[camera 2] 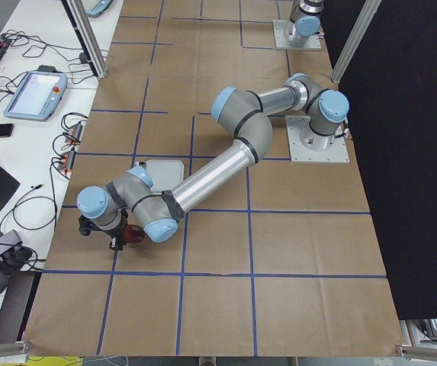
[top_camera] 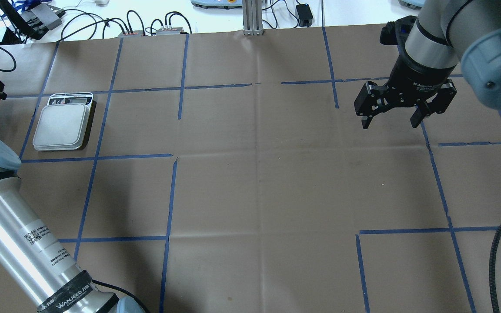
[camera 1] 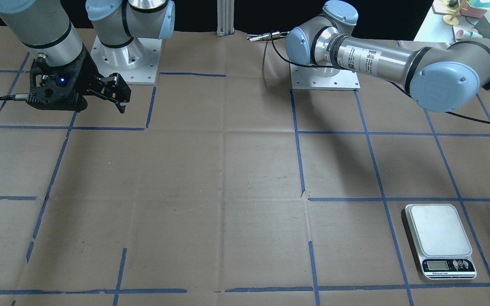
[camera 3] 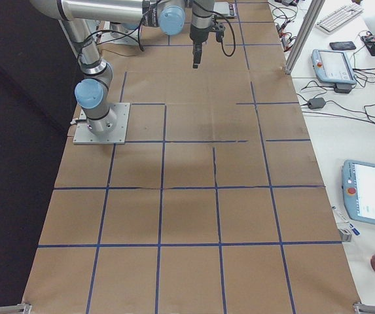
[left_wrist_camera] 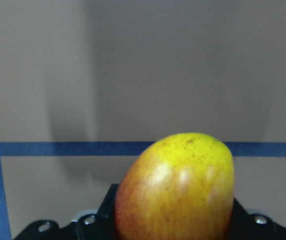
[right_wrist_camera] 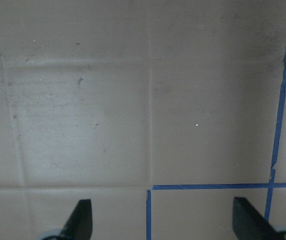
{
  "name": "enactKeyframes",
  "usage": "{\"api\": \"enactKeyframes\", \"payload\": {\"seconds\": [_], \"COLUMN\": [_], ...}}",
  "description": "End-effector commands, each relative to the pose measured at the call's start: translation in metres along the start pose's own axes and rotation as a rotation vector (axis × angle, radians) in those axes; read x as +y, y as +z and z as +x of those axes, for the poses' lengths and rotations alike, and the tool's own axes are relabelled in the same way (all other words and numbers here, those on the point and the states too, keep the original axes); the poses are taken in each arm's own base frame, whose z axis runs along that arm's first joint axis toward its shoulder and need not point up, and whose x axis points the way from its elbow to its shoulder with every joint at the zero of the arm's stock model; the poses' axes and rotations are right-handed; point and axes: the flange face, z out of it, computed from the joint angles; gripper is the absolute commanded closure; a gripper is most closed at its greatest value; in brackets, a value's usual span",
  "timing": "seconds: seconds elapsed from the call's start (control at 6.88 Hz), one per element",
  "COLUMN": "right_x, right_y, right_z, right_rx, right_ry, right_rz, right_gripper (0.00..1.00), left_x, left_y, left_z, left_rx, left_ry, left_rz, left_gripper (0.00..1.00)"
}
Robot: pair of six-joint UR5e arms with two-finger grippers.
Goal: Weigh mango
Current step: 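Carry the mango with the left gripper over the white scale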
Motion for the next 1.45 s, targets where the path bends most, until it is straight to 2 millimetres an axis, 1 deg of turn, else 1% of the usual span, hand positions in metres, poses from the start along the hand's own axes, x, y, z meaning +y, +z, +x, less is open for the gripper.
{"api": "enactKeyframes", "payload": {"seconds": [0.0,0.15,0.29,0.44,0.58,0.73,0.87,1.02,1.16,1.31], "right_x": [0.000,0.000,0.000,0.000,0.000,0.000,0.000,0.000,0.000,0.000], "right_y": [0.000,0.000,0.000,0.000,0.000,0.000,0.000,0.000,0.000,0.000], "right_z": [0.000,0.000,0.000,0.000,0.000,0.000,0.000,0.000,0.000,0.000], "right_rx": [0.000,0.000,0.000,0.000,0.000,0.000,0.000,0.000,0.000,0.000], "right_ry": [0.000,0.000,0.000,0.000,0.000,0.000,0.000,0.000,0.000,0.000], "right_rz": [0.000,0.000,0.000,0.000,0.000,0.000,0.000,0.000,0.000,0.000], "right_gripper": [0.00,0.00,0.00,0.00,0.00,0.00,0.00,0.00,0.00,0.00], "left_x": [0.002,0.002,0.007,0.007,0.012,0.026,0.040,0.048,0.059,0.067], "left_y": [-0.062,-0.082,-0.097,-0.099,-0.096,-0.094,-0.079,-0.054,-0.025,-0.006], "left_z": [0.048,0.082,0.114,0.146,0.185,0.202,0.209,0.212,0.223,0.227], "left_rx": [0.039,0.069,0.100,0.110,0.119,0.118,0.094,0.061,0.058,0.050], "left_ry": [-0.050,-0.072,-0.084,-0.097,-0.103,-0.105,-0.106,-0.094,-0.098,-0.097], "left_rz": [-0.041,-0.095,-0.156,-0.187,-0.226,-0.231,-0.184,-0.123,-0.123,-0.107], "left_gripper": [0.59,0.62,0.68,0.68,0.72,0.72,0.72,0.70,0.70,0.70]}}
